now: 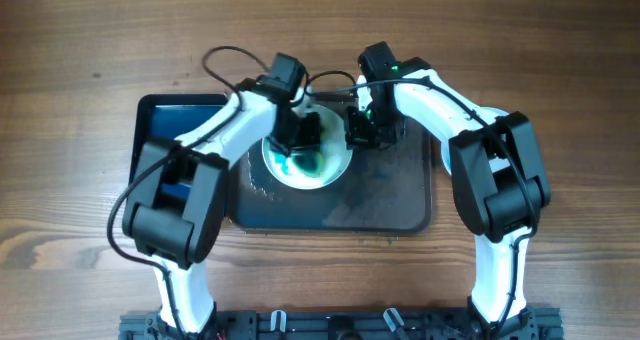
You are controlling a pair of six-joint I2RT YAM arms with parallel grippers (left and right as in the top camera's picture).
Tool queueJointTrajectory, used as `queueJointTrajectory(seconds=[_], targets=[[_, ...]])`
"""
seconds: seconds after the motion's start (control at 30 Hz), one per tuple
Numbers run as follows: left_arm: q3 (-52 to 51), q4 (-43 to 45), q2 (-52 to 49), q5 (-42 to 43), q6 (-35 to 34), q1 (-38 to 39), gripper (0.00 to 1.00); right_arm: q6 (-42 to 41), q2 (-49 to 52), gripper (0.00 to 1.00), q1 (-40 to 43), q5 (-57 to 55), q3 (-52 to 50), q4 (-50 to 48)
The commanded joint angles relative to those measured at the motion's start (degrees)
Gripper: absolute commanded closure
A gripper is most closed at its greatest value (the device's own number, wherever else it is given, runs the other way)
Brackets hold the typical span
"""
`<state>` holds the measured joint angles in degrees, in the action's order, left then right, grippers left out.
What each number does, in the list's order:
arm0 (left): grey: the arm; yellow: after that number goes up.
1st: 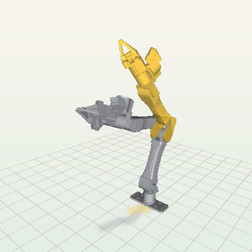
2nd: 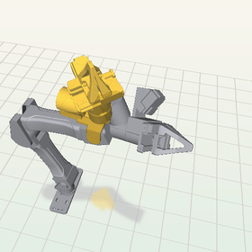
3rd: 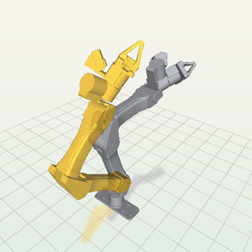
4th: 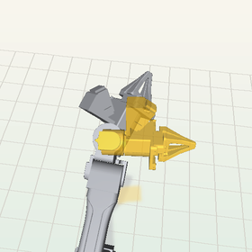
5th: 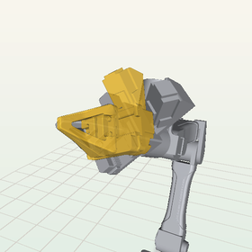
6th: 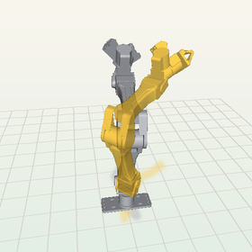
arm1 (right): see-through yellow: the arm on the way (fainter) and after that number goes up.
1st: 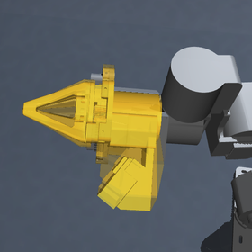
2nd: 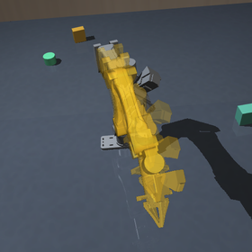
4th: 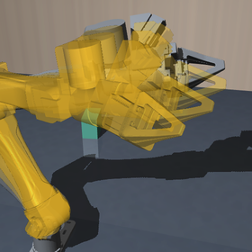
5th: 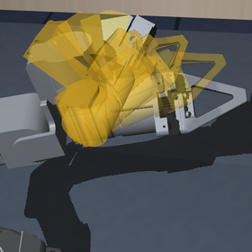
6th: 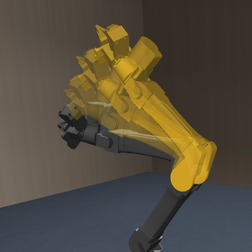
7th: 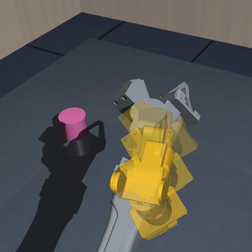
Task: Clean dirty plates on tray and stack at the side
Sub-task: 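Hold the plate with the right gripper and scrub it with the left-held sponge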
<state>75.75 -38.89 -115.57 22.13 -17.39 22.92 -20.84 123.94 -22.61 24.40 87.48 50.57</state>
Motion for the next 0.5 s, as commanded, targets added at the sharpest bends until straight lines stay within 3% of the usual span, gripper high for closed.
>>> queueJointTrajectory(seconds=[0.0,0.1,0.17,0.23,0.3,0.33,0.4,0.47], targets=[[-0.22,6.95,-1.38,5.70,1.90,1.77,0.96,1.38,1.01,0.96,-0.24,2.69,0.15,-0.55],[1.90,6.62,-1.38,-20.04,-4.55,-2.16,0.96,1.79,1.01,0.96,-0.24,2.69,0.15,-0.55],[1.90,1.03,-1.38,-32.57,-9.57,-4.63,0.96,1.79,1.01,0.96,-0.24,2.69,0.15,-0.57],[1.90,-6.19,-1.42,-35.89,-14.32,-5.79,0.96,1.79,1.01,0.96,-0.24,2.69,0.15,-0.63],[1.90,-10.23,-1.33,-30.32,-16.09,-5.68,0.96,2.60,1.01,0.96,-0.24,2.73,0.15,-0.39],[1.90,-12.11,-1.33,-19.69,-15.34,-5.31,0.96,2.64,1.01,0.96,-0.24,2.78,0.15,-0.35],[1.90,-11.72,-1.33,3.04,-6.99,-4.35,0.96,2.91,1.01,0.96,-0.24,3.80,0.15,0.11],[1.92,-9.07,-1.33,19.43,-0.33,-3.85,0.96,2.93,1.01,0.96,-0.22,3.80,0.15,0.13]])
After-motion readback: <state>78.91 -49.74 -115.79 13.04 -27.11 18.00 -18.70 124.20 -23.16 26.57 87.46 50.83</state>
